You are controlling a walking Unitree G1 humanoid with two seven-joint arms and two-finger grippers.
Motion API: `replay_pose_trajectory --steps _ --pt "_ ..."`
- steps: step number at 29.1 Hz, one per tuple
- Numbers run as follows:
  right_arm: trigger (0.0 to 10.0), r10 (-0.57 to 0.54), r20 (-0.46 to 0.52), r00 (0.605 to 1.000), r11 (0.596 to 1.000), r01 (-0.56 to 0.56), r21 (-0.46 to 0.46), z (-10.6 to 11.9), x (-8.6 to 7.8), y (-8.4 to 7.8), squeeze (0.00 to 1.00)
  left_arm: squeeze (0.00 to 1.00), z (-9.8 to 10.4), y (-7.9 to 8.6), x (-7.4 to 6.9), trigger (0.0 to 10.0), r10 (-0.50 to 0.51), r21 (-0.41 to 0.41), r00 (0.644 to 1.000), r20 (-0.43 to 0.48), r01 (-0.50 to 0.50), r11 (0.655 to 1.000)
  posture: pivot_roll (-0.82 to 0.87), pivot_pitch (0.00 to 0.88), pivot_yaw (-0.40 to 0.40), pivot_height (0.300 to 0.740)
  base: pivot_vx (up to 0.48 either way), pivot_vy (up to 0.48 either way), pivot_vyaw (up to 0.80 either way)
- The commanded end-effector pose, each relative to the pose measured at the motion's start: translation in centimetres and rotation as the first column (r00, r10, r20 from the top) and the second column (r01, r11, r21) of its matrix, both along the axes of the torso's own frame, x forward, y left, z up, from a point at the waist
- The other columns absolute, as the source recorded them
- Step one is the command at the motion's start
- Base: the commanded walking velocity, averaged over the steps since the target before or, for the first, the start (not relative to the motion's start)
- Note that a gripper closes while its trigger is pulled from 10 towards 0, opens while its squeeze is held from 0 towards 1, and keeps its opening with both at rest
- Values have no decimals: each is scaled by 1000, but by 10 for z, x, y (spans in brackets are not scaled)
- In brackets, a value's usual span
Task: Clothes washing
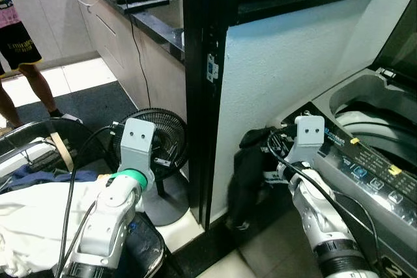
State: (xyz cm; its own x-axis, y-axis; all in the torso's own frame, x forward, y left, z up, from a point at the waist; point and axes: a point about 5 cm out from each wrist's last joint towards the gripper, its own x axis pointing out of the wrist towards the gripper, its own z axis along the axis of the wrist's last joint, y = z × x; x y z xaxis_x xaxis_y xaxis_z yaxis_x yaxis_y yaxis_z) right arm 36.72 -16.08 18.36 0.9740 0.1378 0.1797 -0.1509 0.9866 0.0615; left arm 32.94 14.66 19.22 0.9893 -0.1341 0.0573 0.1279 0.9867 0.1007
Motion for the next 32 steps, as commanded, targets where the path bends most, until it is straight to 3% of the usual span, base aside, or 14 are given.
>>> replay_pose_trajectory --steps 1,10,32 --pt "10000 -7 -2 1000 1000 7 5 -2 0 -2 0 0 -5 0 -1 10000 3 14 1000 -8 -2 1000 39 28 62 740 0 0 -800" --pt "10000 -22 -5 1000 999 22 33 -4 0 -5 0 0 -3 -2 1 10000 -6 14 1000 -3 6 1000 41 29 68 740 0 0 -800" --pt "10000 -20 39 999 998 17 67 1 -1 -5 0 0 -2 -5 -2 10000 -25 34 1000 12 25 999 38 24 61 740 0 0 0"
